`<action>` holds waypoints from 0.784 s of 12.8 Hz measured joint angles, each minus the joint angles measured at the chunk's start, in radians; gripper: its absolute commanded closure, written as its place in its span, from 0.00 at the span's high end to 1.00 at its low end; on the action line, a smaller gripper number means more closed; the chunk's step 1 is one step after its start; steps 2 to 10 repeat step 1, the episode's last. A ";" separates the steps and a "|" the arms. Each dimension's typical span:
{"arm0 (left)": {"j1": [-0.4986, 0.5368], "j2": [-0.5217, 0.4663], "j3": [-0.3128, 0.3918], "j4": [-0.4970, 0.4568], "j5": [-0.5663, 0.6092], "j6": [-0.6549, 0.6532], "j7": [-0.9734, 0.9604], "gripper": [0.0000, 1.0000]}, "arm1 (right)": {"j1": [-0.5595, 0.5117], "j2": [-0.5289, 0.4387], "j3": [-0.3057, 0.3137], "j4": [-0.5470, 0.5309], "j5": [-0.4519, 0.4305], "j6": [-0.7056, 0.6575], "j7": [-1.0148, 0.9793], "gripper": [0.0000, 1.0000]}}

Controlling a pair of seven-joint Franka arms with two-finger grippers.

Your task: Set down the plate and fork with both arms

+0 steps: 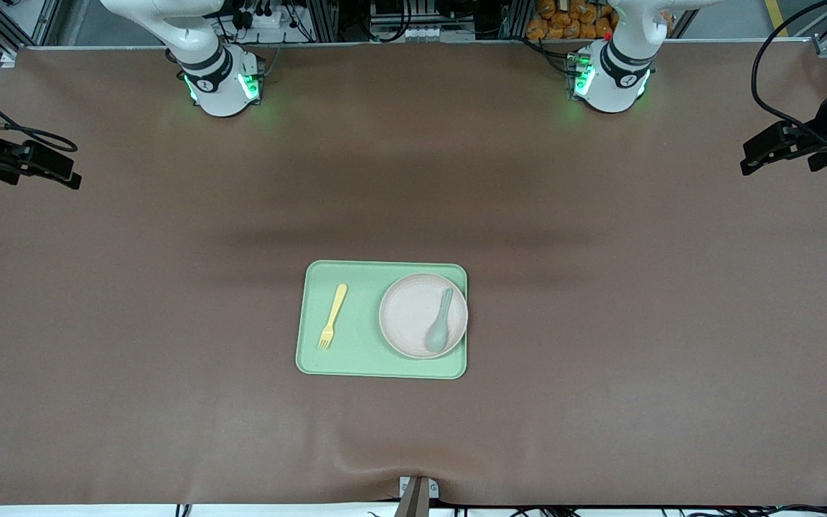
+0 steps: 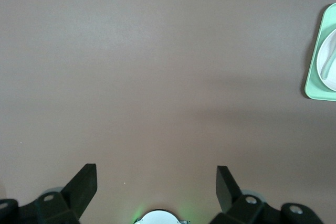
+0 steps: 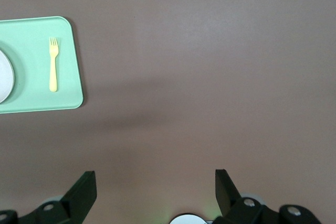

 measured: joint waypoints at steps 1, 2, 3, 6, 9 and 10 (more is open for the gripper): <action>0.000 0.000 0.001 0.010 0.000 -0.003 0.000 1.00 | 0.000 0.000 0.000 0.000 0.000 0.000 0.000 1.00; 0.000 0.000 0.001 0.010 0.000 -0.003 0.000 1.00 | 0.000 0.000 0.000 0.000 0.000 0.000 0.000 1.00; 0.000 0.000 0.001 0.010 0.000 -0.003 0.000 1.00 | 0.000 0.000 0.000 0.000 0.000 0.000 0.000 1.00; 0.000 0.000 0.001 0.010 0.000 -0.003 0.000 1.00 | 0.000 0.000 0.000 0.000 0.000 0.000 0.000 1.00; 0.000 0.000 0.001 0.010 0.000 -0.003 0.000 1.00 | 0.000 0.000 0.000 0.000 0.000 0.000 0.000 1.00; 0.000 0.000 0.001 0.010 0.000 -0.003 0.000 1.00 | 0.000 0.000 0.000 0.000 0.000 0.000 0.000 1.00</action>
